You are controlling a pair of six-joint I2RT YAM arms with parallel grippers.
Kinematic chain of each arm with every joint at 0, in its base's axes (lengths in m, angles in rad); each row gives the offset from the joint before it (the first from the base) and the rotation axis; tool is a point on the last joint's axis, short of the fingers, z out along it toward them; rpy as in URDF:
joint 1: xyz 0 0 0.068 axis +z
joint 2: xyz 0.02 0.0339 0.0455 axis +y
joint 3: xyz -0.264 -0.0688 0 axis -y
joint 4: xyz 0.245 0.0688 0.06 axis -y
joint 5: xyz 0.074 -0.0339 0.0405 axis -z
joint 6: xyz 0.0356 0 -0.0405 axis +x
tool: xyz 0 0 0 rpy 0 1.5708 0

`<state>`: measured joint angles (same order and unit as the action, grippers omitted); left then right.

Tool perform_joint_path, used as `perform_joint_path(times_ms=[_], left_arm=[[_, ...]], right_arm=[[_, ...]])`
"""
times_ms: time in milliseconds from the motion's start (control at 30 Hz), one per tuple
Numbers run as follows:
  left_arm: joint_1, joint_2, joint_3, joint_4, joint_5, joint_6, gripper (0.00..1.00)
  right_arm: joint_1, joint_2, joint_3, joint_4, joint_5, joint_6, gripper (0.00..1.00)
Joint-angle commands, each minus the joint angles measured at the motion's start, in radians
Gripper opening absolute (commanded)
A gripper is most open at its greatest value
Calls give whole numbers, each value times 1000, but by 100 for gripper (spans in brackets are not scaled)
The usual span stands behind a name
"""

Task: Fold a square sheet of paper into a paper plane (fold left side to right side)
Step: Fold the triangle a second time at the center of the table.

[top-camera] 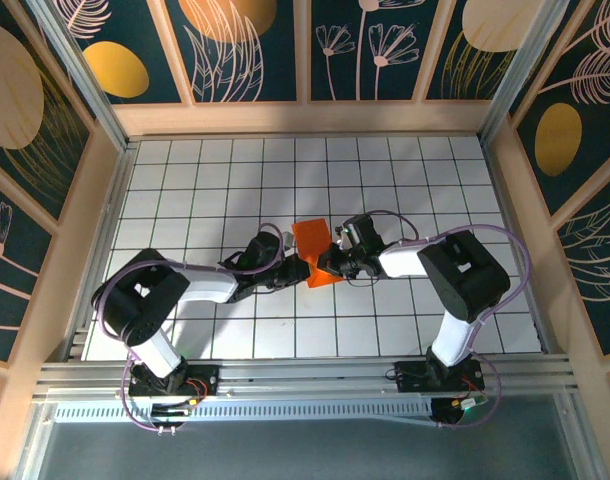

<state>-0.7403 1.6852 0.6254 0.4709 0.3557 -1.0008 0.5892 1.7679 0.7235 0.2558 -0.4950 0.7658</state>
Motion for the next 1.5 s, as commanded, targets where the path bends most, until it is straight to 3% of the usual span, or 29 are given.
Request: perform_joint_path(times_ms=[0,200,1200,1467], left_arm=[[5,23,33,43,34,-4,0],[2,66,47,38,48,5,0],[0,130,83,-132,-84,91,0],[-1,138,101,-173,-102,99,0]], right_arm=[[9,16,-15,-17,31,5,0],[9,16,-16,-23,33,-2,0],[9,-71,39,-65,44,-81,0],[-1,-26,86,-74,64,-122,0]])
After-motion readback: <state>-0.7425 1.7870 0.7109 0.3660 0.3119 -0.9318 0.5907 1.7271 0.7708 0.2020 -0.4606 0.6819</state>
